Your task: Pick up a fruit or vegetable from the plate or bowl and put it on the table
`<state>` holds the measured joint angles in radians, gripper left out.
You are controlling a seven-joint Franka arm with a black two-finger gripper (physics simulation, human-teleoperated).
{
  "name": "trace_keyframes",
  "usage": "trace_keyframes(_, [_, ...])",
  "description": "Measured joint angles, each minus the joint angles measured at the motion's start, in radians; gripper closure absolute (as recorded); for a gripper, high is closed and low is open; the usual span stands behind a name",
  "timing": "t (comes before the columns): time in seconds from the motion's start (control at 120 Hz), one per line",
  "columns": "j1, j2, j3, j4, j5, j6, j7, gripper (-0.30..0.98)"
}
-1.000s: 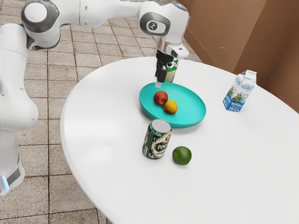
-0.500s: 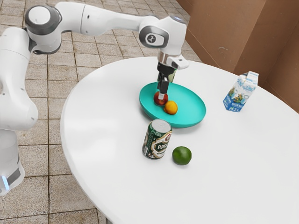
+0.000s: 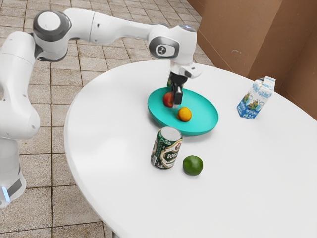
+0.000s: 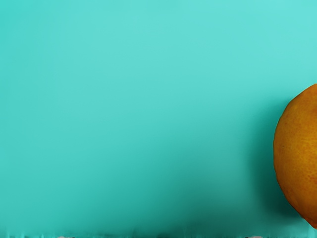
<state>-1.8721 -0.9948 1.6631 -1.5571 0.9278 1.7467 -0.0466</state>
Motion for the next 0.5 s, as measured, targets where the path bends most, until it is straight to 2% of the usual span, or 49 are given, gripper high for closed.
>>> trace_keyframes(0.092, [-0.049, 0.037, -0.060, 0.074, 0.024, -0.105, -0.010, 0.33])
trace_keyframes(0.2, [-0.086, 0.084, -0.147, 0.141, 0.039, -0.301, -0.023, 0.32])
trace_keyframes(0.258, [-0.110, 0.155, -0.168, 0.149, 0.014, -0.384, -0.029, 0.32])
trace_keyframes(0.358, [-0.206, 0.334, -0.158, 0.160, -0.067, -0.448, -0.039, 0.32])
trace_keyframes(0.5, [-0.294, 0.390, -0.203, 0.191, -0.134, -0.475, -0.059, 0.32])
